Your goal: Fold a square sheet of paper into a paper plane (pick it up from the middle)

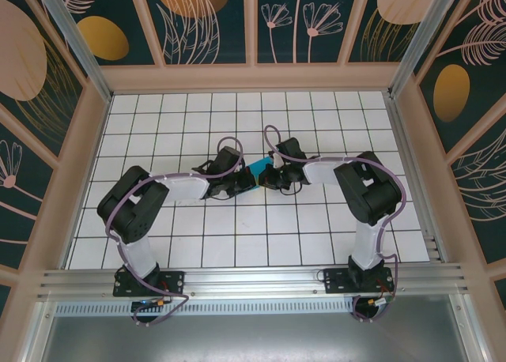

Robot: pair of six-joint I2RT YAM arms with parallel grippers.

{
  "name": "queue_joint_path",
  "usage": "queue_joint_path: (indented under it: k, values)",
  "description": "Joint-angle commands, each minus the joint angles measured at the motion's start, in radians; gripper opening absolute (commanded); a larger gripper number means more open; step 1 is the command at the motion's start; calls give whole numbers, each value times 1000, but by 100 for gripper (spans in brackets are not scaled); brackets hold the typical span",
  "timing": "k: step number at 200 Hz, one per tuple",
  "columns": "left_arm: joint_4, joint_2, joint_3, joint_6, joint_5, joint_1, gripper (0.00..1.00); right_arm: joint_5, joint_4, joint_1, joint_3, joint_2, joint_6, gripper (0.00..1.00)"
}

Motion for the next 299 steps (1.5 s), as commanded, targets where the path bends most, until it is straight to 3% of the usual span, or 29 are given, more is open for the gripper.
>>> queue_joint_path:
  k: [1, 103, 235, 264, 299]
  values:
    - [-6, 21, 17, 17, -19, -2, 0, 9, -30, -4, 9, 36, -23, 3]
    - [-141, 88, 1, -10, -87, -3, 0, 24, -22, -5, 4, 37, -34, 3]
    - [-141, 62, -79, -45, -97, -3, 0, 105, 51, -252, -80, -2, -153, 5]
    - [-134, 65, -76, -45, -93, -3, 0, 53, 134, -273, -119, -62, -172, 5]
    - [-111, 59, -92, -51, -81, -3, 0, 15, 229, -206, -172, -213, -129, 6]
